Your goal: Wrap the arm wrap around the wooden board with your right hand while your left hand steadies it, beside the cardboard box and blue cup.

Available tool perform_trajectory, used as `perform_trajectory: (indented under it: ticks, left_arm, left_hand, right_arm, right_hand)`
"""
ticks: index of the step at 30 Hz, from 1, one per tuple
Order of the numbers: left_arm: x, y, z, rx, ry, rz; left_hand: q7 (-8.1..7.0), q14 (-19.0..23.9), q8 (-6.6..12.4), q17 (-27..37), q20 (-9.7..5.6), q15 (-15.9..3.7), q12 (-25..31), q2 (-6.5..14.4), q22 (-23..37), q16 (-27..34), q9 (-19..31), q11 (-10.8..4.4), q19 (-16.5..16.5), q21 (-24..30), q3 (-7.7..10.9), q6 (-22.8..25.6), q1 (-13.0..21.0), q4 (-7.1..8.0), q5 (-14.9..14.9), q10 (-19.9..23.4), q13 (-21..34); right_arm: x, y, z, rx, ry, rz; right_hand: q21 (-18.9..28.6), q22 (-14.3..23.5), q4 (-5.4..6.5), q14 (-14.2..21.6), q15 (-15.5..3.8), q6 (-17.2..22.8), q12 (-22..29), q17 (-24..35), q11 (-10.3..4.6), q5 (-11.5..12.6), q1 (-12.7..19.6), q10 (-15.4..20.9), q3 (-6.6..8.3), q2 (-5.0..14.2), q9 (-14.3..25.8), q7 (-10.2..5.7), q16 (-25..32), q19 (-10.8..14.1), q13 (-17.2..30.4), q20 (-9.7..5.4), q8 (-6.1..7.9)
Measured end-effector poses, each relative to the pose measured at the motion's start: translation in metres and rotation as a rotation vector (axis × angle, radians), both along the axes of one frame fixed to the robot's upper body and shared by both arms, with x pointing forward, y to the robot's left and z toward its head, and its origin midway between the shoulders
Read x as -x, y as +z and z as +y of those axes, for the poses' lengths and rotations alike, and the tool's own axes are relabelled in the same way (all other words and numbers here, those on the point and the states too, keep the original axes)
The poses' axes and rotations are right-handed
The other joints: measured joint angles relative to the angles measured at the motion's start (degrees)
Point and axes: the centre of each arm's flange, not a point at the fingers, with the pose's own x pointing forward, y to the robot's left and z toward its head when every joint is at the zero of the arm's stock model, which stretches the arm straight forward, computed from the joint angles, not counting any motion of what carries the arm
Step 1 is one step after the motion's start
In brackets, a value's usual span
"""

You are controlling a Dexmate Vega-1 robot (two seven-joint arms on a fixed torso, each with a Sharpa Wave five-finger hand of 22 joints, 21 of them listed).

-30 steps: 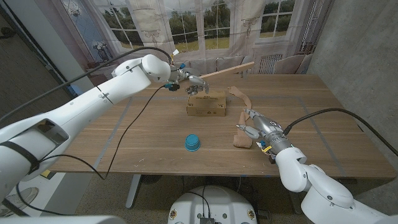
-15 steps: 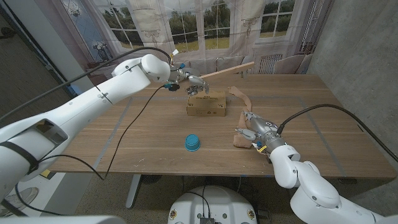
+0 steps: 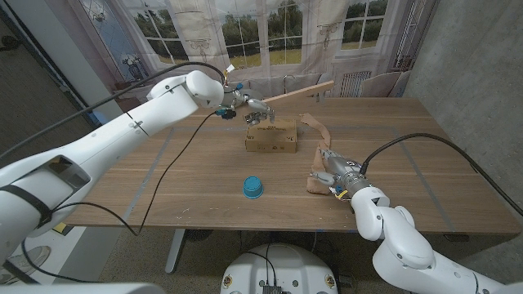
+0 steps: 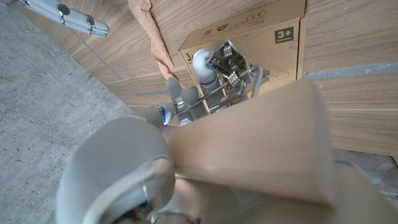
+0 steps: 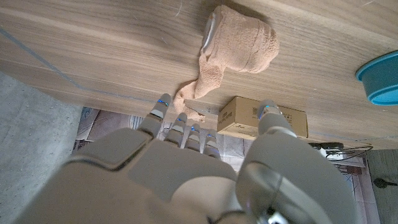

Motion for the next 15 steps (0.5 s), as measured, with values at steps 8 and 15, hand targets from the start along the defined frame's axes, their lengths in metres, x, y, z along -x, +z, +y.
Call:
perform_trajectory:
  ticks: [8, 15]
  left_arm:
    - [-0.0012, 0.0014, -0.0013, 0.001, -0.01, -0.001]
    - [-0.0009, 0.0014, -0.0015, 0.001, -0.015, 0.0]
  left_hand:
    - [0.0, 0.0, 0.0, 0.0, -0.11, 0.0, 0.04, 0.21, -0.14, 0.0, 0.01, 0.0, -0.11, 0.01, 0.0, 0.0, -0.08, 0.0, 0.0, 0.0, 0.0]
    - [0.0, -0.01, 0.0, 0.0, -0.11, -0.01, 0.06, 0.22, -0.32, 0.28, 0.01, 0.0, -0.11, 0.02, 0.0, 0.0, -0.08, 0.0, 0.0, 0.0, 0.0]
  right_arm:
    - [-0.0005, -0.0064, 0.0026, 0.016, -0.017, 0.031]
    - [-0.0001, -0.0108, 0.0042, 0.032, -0.03, 0.052]
  right_hand:
    - [0.0, 0.0, 0.0, 0.0, 0.0, -0.22, 0.0, 0.0, 0.0, 0.0, 0.54, 0.0, 0.0, -0.54, -0.01, 0.23, 0.0, 0.0, 0.0, 0.0, 0.0]
    - [-0.22, 0.0, -0.31, -0.22, 0.22, -1.43, 0.0, 0.0, 0.08, 0.28, 2.77, -0.71, 0.31, -0.75, -0.01, -0.61, 0.0, 0.19, 0.0, -0.19, 0.0]
